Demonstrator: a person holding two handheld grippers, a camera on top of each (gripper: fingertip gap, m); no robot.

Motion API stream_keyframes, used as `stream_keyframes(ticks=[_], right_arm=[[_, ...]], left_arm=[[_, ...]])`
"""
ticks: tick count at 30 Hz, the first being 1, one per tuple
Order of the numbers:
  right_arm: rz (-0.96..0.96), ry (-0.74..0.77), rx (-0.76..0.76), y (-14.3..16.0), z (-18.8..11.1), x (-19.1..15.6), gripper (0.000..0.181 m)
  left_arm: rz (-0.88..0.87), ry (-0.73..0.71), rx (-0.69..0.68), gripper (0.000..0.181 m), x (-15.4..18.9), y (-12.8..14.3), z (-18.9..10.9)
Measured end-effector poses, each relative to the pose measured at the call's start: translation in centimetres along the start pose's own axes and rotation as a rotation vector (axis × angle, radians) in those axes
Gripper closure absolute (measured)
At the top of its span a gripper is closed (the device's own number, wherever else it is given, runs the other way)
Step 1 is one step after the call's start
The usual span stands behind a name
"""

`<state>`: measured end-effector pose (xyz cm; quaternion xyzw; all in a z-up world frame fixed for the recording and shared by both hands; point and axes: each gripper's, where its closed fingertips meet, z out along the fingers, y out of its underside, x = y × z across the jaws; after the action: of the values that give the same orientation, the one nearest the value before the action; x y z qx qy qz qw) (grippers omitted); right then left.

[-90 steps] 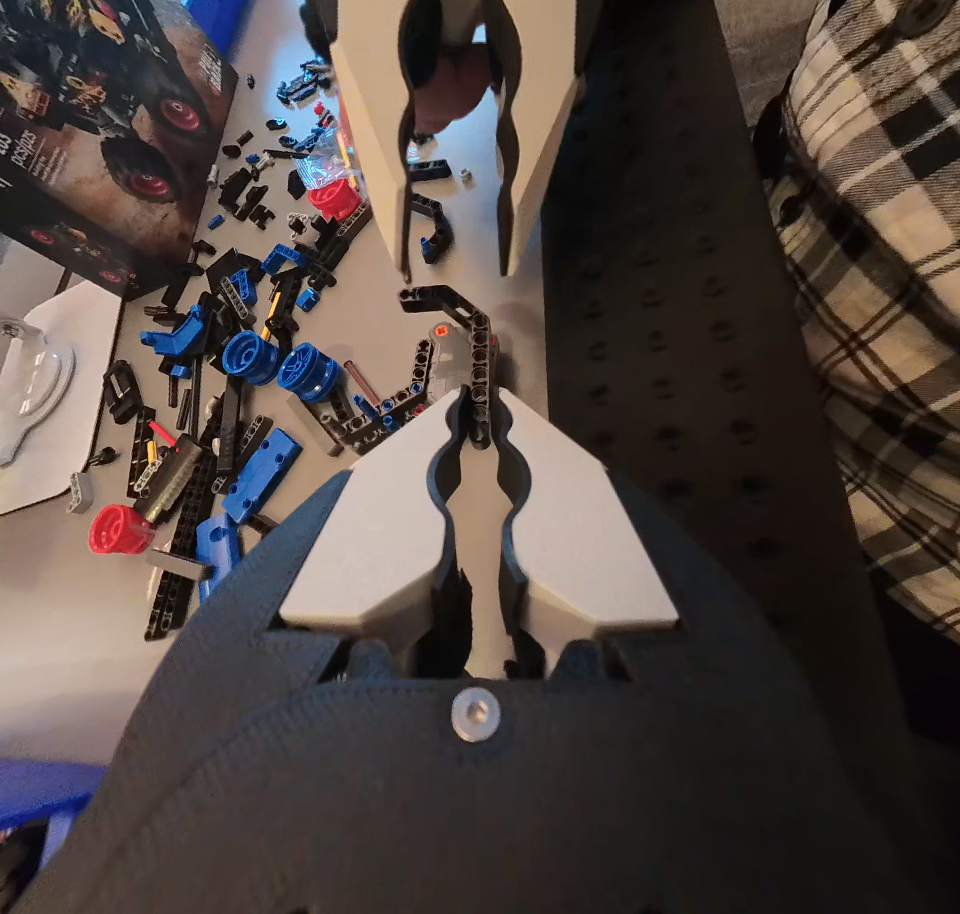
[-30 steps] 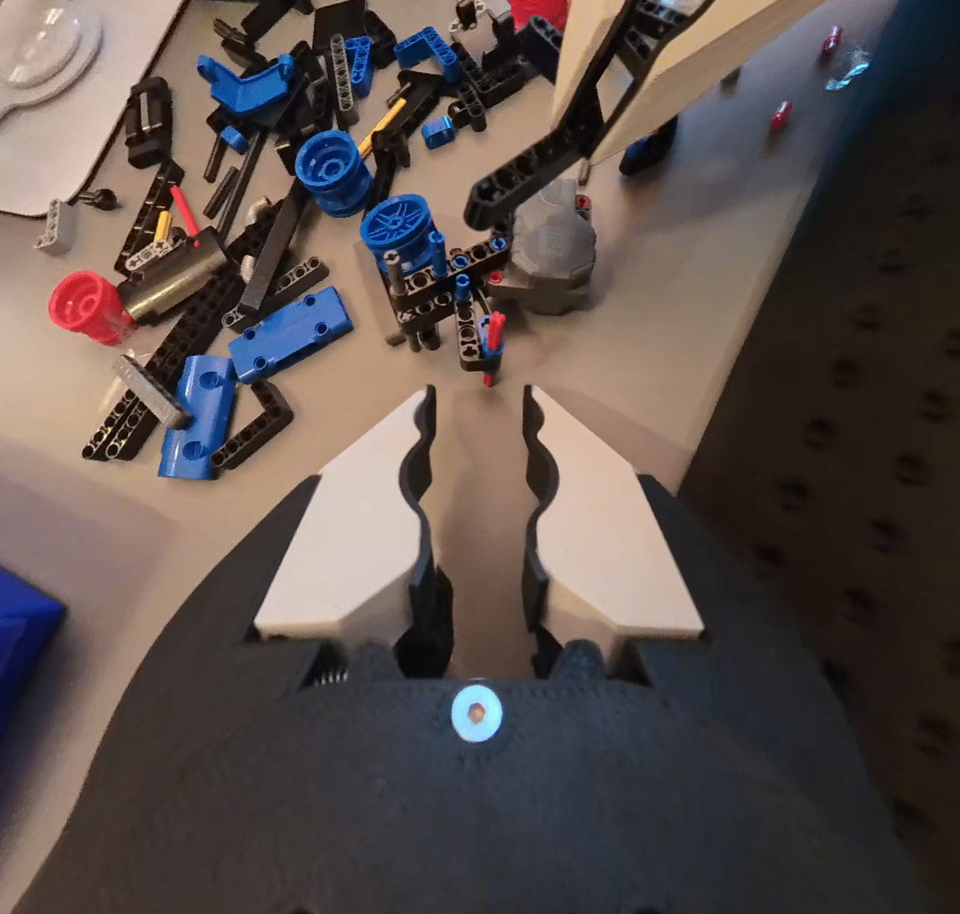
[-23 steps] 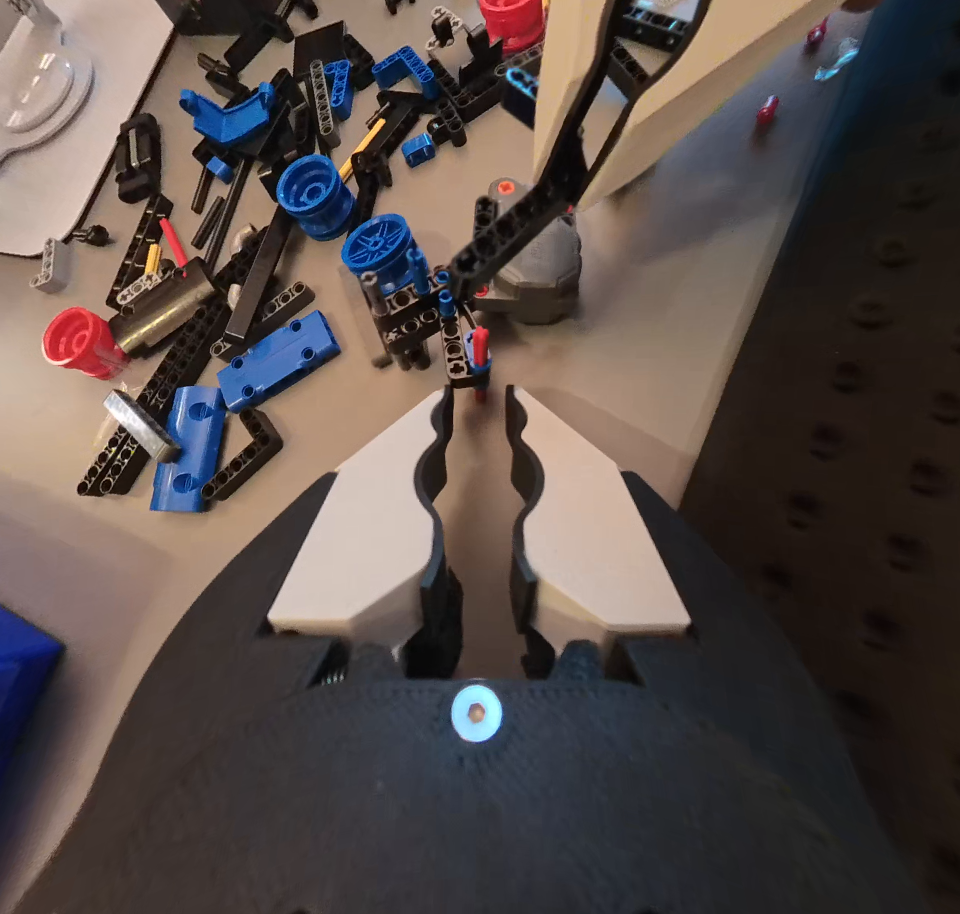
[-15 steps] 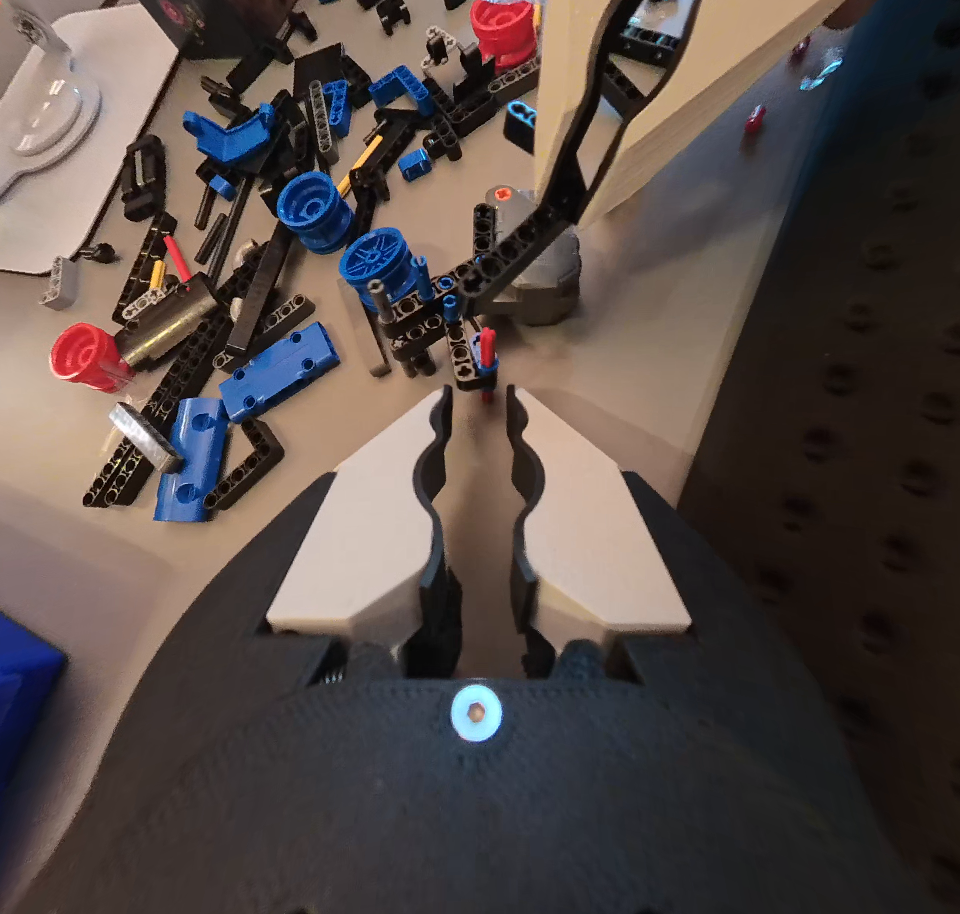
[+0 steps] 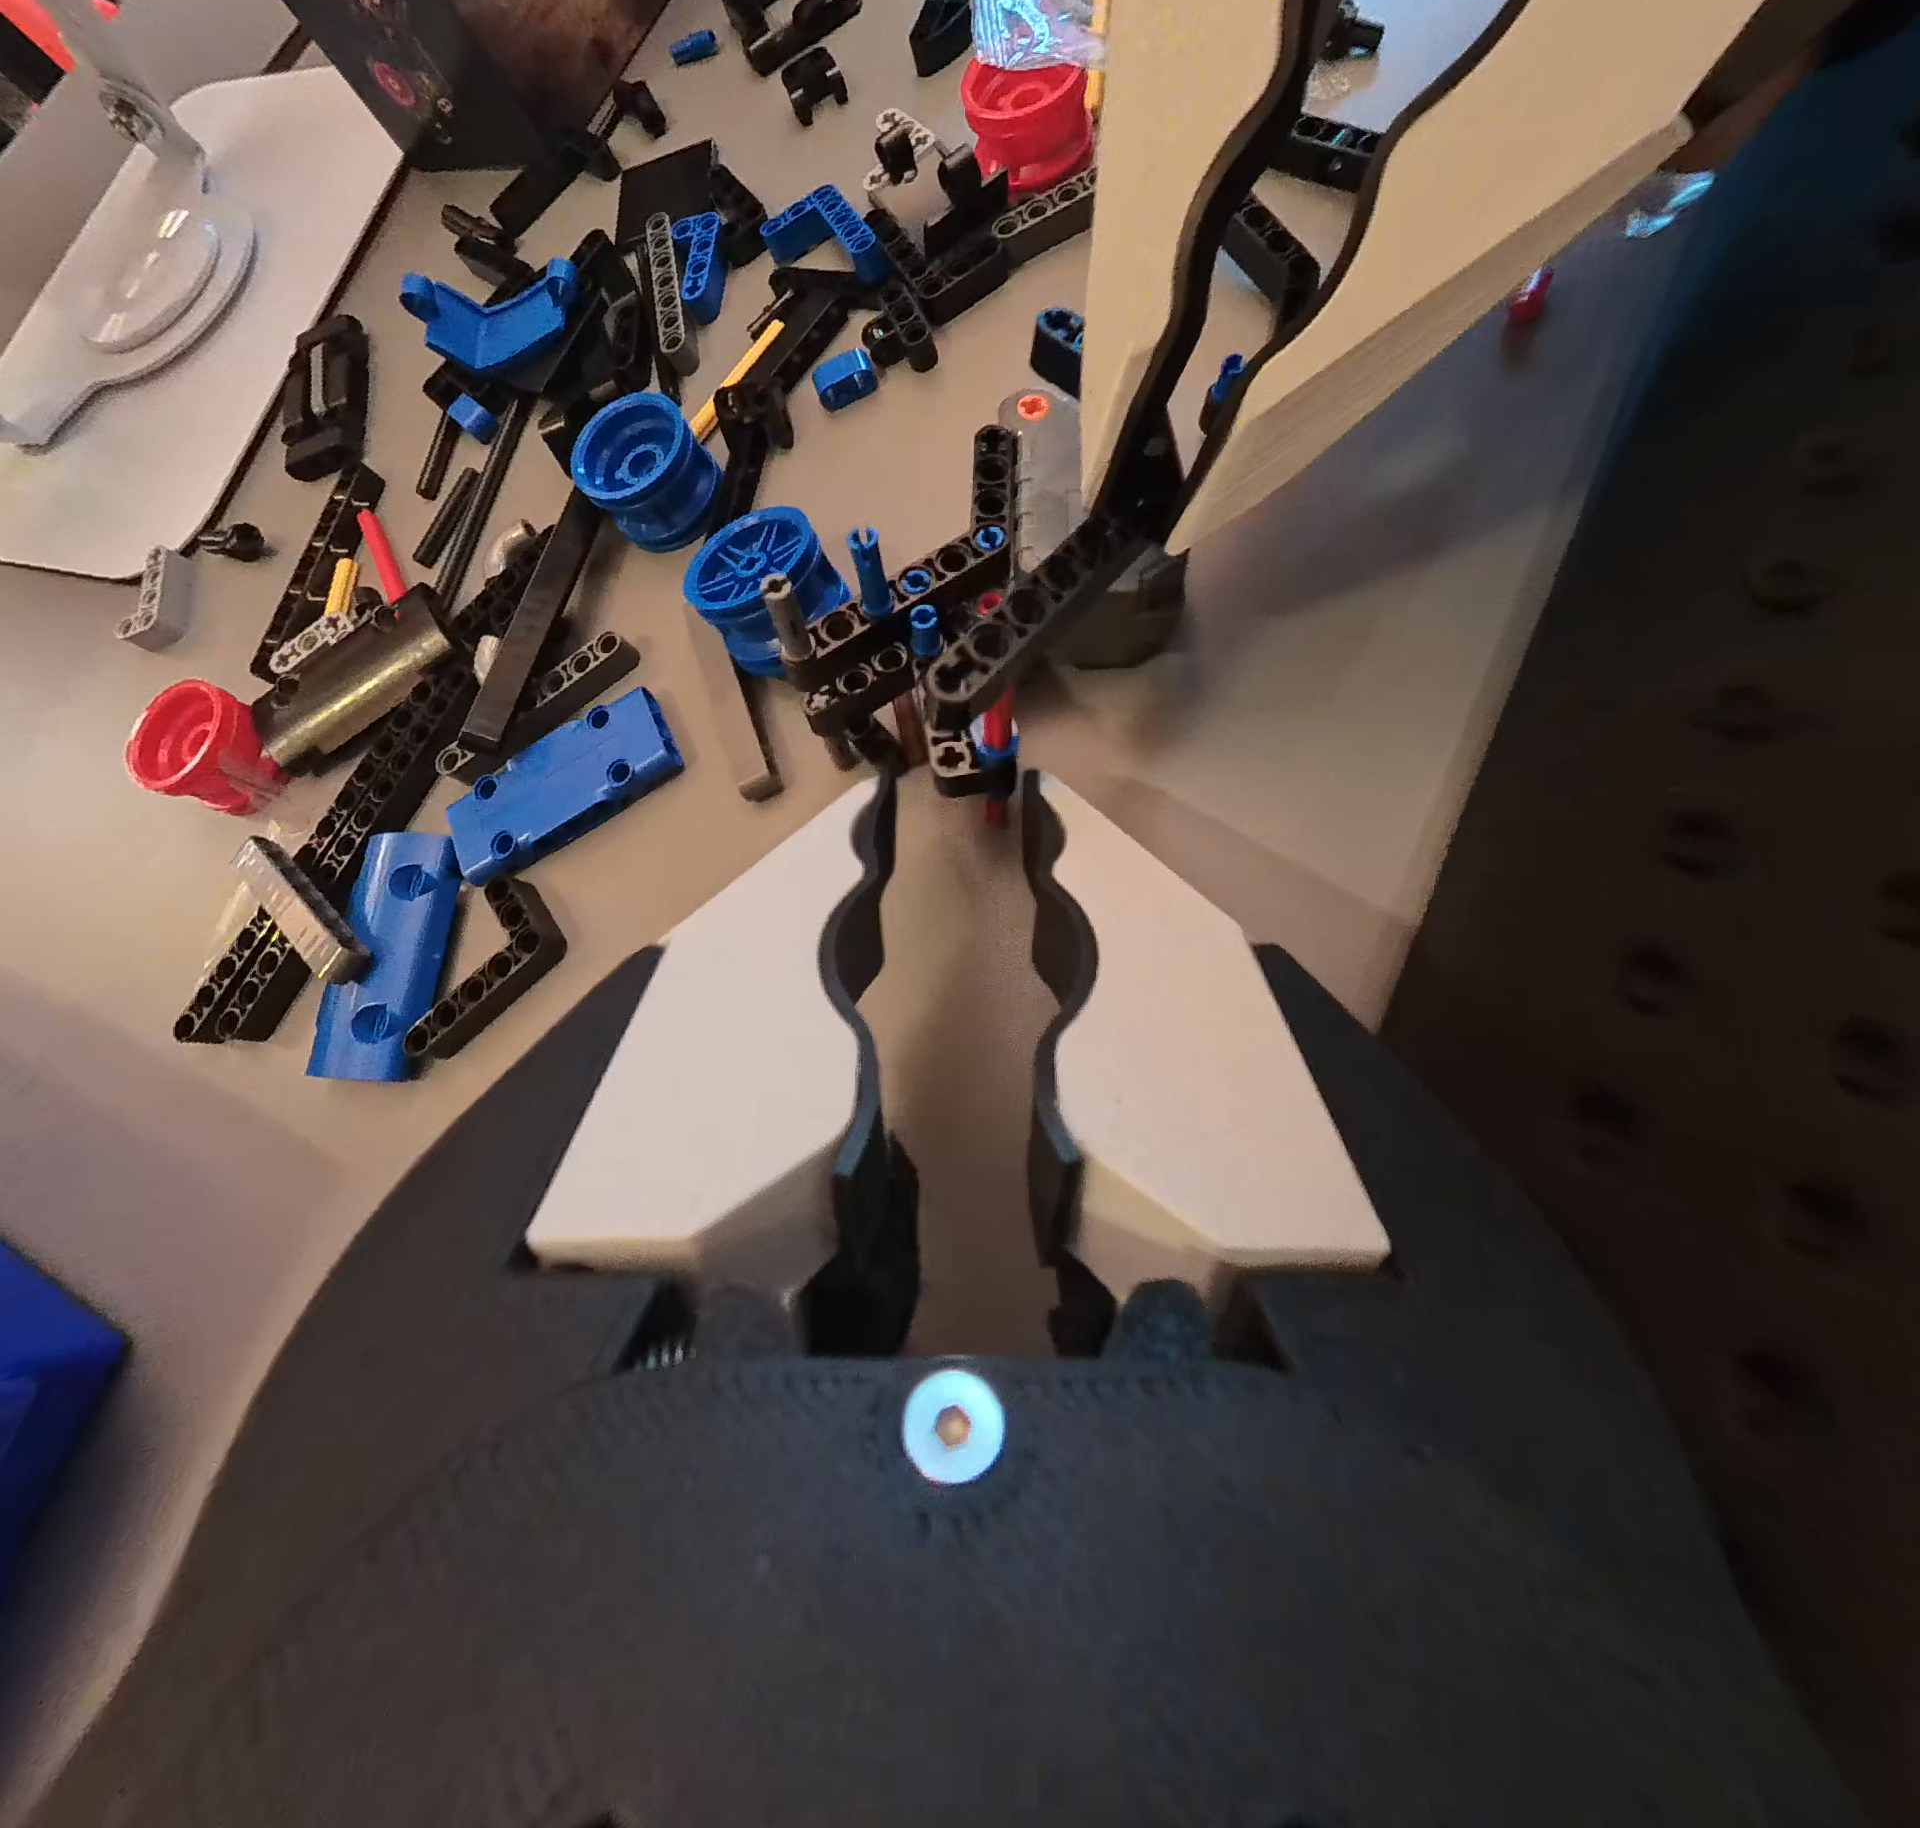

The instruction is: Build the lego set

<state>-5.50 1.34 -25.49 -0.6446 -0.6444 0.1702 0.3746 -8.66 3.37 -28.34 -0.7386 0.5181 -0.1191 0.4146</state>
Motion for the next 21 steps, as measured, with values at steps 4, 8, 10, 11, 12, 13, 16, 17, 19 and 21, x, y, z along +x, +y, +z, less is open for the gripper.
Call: stream_keyframes(ticks=[4, 8, 10, 11, 12, 13, 16, 17, 19, 21], right_arm=[[0.001, -0.005, 0.002, 0.0, 0.0, 0.0, 0.176], [0.004, -0.009, 0.004, 0.0, -0.1, 0.2, 0.176], [0.007, -0.010, 0.006, 0.0, -0.2, 0.3, 0.176], [0.005, -0.009, 0.004, 0.0, -0.3, 0.4, 0.176], [0.001, -0.008, 0.002, 0.0, -0.3, 0.5, 0.175], [-0.001, -0.008, 0.003, 0.1, -0.5, 0.6, 0.175], [-0.007, -0.006, 0.013, 0.1, -1.0, 0.9, 0.175], [-0.004, -0.002, 0.015, 0.1, -1.3, 1.0, 0.175], [-0.010, -0.010, 0.029, 0.0, -1.7, 1.1, 0.175], [-0.038, -0.029, 0.041, -0.2, -2.0, 0.7, 0.175]], left_arm=[[-0.012, 0.008, 0.032, 0.156, -0.1, -0.3, -0.4], [-0.017, 0.009, 0.084, 0.156, -0.4, -1.0, -1.0], [-0.010, 0.008, 0.109, 0.156, -0.5, -1.3, -1.4], [-0.004, 0.008, 0.125, 0.156, -0.5, -1.6, -1.5], [0.004, 0.009, 0.135, 0.156, -0.4, -1.8, -1.7], [0.013, 0.013, 0.141, 0.155, -0.4, -1.9, -1.8], [0.038, 0.007, 0.159, 0.152, -0.5, -2.3, -2.3], [0.044, 0.004, 0.177, 0.152, -0.5, -2.6, -2.5], [0.051, 0.010, 0.215, 0.152, -0.5, -3.5, -3.0], [0.072, 0.025, 0.227, 0.152, -0.3, -4.0, -3.1]])
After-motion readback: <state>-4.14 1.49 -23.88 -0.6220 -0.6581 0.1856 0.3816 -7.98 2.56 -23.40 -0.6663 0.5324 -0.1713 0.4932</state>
